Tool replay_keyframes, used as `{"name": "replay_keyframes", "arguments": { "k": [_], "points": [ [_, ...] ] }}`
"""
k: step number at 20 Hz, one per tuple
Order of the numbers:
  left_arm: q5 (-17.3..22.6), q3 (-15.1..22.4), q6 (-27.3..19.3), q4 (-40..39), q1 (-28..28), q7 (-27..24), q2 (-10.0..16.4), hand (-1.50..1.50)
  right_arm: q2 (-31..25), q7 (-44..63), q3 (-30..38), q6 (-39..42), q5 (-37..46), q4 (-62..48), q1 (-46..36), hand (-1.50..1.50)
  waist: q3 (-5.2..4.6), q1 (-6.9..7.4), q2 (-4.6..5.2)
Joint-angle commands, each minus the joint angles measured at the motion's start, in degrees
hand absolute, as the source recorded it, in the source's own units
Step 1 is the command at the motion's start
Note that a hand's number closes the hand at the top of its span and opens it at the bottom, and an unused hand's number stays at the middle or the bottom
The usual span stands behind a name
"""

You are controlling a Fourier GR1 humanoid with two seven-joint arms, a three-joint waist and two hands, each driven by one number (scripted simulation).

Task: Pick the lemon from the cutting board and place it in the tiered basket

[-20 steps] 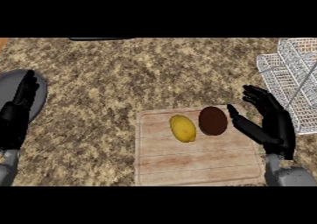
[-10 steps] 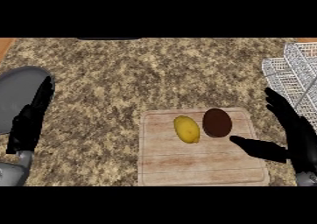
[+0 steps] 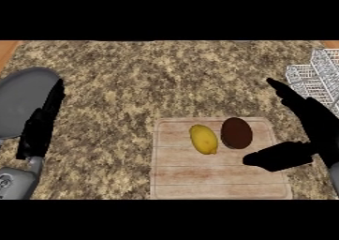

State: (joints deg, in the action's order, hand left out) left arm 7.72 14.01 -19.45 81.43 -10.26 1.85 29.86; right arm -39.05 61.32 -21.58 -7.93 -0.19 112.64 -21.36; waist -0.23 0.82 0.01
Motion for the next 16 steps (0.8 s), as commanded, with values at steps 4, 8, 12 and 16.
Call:
{"name": "replay_keyframes", "arguments": {
  "k": [4,8,12,16],
  "points": [
    [-1.5,-0.3,0.5,0.9,0.1,-0.2,-0.5,0.00,6.6,16.0,-3.3,3.5,-0.9,-10.3,-13.9,-1.50,0.10,0.97,0.04],
    [-2.4,-0.6,0.5,-0.1,-0.3,-0.4,-0.9,0.00,9.4,15.9,-5.2,5.8,-2.5,-15.8,-15.0,-1.50,0.14,0.50,0.04],
    [-1.4,-2.0,1.5,-0.2,-0.7,0.7,-0.9,0.00,11.5,20.3,-8.7,4.8,-0.3,-15.5,-15.8,-1.50,0.12,-0.21,-0.15],
    [-2.6,-1.0,1.1,0.7,-0.2,1.7,-2.3,0.00,11.8,18.5,-9.4,6.9,-0.9,-18.5,-14.7,-1.50,0.17,-0.48,-0.13]
  ]
}}
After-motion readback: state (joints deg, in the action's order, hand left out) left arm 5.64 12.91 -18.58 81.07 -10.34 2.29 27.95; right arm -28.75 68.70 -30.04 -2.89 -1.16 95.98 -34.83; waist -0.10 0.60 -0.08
